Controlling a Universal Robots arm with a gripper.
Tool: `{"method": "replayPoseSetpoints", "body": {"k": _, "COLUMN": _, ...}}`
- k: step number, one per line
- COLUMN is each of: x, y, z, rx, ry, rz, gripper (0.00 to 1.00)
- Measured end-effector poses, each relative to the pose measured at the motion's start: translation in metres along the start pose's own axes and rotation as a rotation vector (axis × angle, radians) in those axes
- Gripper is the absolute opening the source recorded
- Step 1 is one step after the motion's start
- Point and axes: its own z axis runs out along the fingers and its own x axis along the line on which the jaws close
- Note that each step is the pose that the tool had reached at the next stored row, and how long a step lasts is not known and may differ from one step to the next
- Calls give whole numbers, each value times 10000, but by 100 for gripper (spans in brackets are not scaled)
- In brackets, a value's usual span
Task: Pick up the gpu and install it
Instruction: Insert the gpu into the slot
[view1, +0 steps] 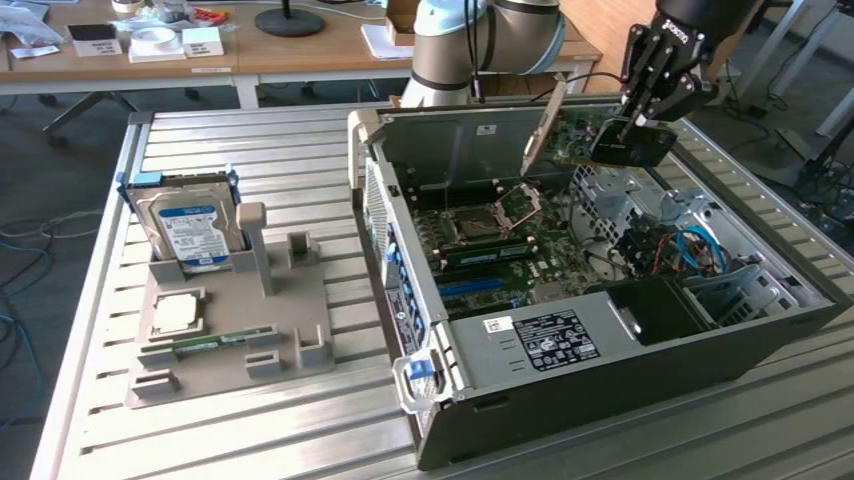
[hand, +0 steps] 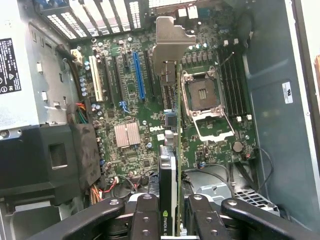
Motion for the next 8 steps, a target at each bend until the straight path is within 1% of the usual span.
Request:
{"method": "replayPoseSetpoints", "body": {"k": 3, "x": 0, "y": 0, "z": 1, "rx": -5, "ry": 13, "rz": -196, "gripper": 27}}
{"method": "replayPoseSetpoints", "body": {"k": 8, "x": 0, "y": 0, "z": 1, "rx": -17, "ry": 52, "rz": -759, "gripper": 27}}
